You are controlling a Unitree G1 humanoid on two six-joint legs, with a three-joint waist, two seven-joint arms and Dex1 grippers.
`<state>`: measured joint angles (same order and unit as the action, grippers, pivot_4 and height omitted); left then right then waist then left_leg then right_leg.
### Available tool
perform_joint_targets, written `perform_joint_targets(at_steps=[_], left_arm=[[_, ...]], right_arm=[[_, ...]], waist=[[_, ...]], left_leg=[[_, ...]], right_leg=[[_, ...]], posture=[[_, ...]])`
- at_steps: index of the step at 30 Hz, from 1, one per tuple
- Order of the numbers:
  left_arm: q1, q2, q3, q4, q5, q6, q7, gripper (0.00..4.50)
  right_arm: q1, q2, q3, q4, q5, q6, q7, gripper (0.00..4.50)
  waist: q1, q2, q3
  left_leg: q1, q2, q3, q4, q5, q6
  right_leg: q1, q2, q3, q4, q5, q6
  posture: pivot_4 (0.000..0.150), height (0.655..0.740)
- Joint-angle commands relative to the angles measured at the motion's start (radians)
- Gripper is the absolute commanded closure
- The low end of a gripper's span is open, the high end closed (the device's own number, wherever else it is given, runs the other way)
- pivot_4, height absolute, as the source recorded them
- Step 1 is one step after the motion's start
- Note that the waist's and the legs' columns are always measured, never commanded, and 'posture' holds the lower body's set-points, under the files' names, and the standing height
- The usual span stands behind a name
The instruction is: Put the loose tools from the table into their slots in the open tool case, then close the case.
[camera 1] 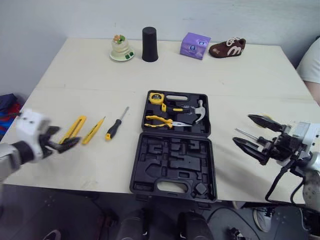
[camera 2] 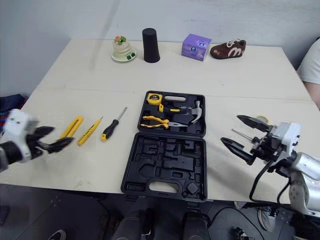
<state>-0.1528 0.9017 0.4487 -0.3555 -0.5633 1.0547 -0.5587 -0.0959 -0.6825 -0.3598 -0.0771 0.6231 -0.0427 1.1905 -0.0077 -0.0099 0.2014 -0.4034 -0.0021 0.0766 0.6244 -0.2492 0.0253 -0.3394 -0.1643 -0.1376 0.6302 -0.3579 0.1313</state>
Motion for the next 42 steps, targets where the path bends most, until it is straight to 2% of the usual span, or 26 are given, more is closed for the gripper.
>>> perform_joint_targets(at_steps=[1, 3, 7, 11, 13, 23, 31, 35, 40, 42], left_arm=[[-0.131, -0.045, -0.048, -0.112, -0.050, 0.301, 0.136, 0.07], [-0.214, -0.080, -0.112, -0.138, -0.027, 0.389, 0.197, 0.07], [-0.377, -0.231, -0.223, -0.116, 0.050, 0.509, 0.338, 0.07], [-0.404, -0.246, -0.271, -0.101, 0.103, 0.537, 0.378, 0.07], [-0.441, -0.287, -0.275, -0.053, 0.130, 0.518, 0.401, 0.07], [-0.538, -0.286, -0.415, 0.174, 0.195, 0.365, 0.342, 0.07], [-0.533, -0.310, -0.469, 0.227, 0.195, 0.350, 0.302, 0.07], [-0.503, -0.283, -0.493, 0.191, 0.202, 0.370, 0.291, 1.33], [-0.465, -0.258, -0.495, 0.176, 0.215, 0.376, 0.278, 3.49], [-0.463, -0.258, -0.477, 0.165, 0.223, 0.346, 0.278, 3.51]], right_arm=[[-0.035, -0.009, 0.012, -0.016, 0.027, -0.002, 0.039, 0.00], [-0.061, 0.002, 0.014, -0.011, 0.039, 0.009, 0.024, 0.00], [-0.062, 0.000, 0.039, 0.001, 0.029, -0.008, 0.065, 0.00], [-0.058, 0.001, 0.048, 0.002, 0.028, -0.012, 0.087, 0.00], [-0.054, -0.008, 0.056, 0.001, 0.018, -0.004, 0.093, 0.00], [-0.057, -0.015, 0.092, -0.096, 0.011, 0.047, 0.038, 0.00], [-0.075, -0.017, 0.102, -0.202, 0.018, 0.123, -0.038, 0.00], [-0.072, -0.016, 0.094, -0.228, 0.013, 0.142, -0.069, 0.00], [-0.073, -0.020, 0.088, -0.224, 0.002, 0.143, -0.086, 0.00], [-0.076, -0.020, 0.084, -0.212, -0.003, 0.136, -0.087, 0.00]], waist=[[0.008, 0.000, 0.000], [0.011, 0.000, 0.000], [0.023, -0.001, 0.000], [0.021, -0.001, 0.000], [0.027, -0.001, 0.000], [0.032, -0.001, 0.000], [0.033, -0.001, 0.000], [0.033, -0.001, 0.000], [0.031, -0.001, 0.000], [0.031, -0.001, 0.000]], left_leg=[[-0.001, 0.001, 0.000, 0.001, 0.000, 0.000], [-0.001, 0.000, 0.000, 0.004, 0.000, 0.000], [-0.001, 0.000, 0.000, 0.006, 0.000, 0.000], [-0.002, 0.000, 0.002, 0.005, 0.000, 0.000], [-0.002, 0.002, 0.002, 0.005, 0.000, 0.000], [-0.002, 0.001, 0.002, 0.006, 0.000, 0.000], [-0.002, 0.002, 0.002, 0.007, 0.000, 0.000], [-0.002, 0.001, 0.002, 0.007, 0.000, 0.000], [-0.002, 0.001, 0.002, 0.007, 0.000, 0.000], [-0.002, 0.001, 0.002, 0.007, 0.000, 0.000]], right_leg=[[0.000, 0.001, 0.000, 0.000, 0.000, 0.000], [0.000, 0.001, 0.003, 0.002, 0.000, 0.000], [0.001, 0.002, 0.003, 0.002, 0.000, 0.000], [0.000, 0.003, 0.004, 0.000, 0.000, 0.000], [0.000, 0.004, 0.004, -0.001, 0.000, 0.000], [0.000, 0.004, 0.004, -0.001, 0.000, 0.000], [0.000, 0.004, 0.004, -0.001, 0.000, 0.000], [0.000, 0.003, 0.005, -0.001, 0.000, 0.000], [0.000, 0.003, 0.004, -0.001, 0.000, 0.000], [0.000, 0.003, 0.005, -0.001, 0.000, 0.000]], posture=[[0.150, 0.7400], [0.150, 0.7400], [0.150, 0.7400], [0.150, 0.7400], [0.150, 0.7400], [0.150, 0.7400], [0.150, 0.7400], [0.150, 0.7400], [0.150, 0.7400], [0.150, 0.7400]])
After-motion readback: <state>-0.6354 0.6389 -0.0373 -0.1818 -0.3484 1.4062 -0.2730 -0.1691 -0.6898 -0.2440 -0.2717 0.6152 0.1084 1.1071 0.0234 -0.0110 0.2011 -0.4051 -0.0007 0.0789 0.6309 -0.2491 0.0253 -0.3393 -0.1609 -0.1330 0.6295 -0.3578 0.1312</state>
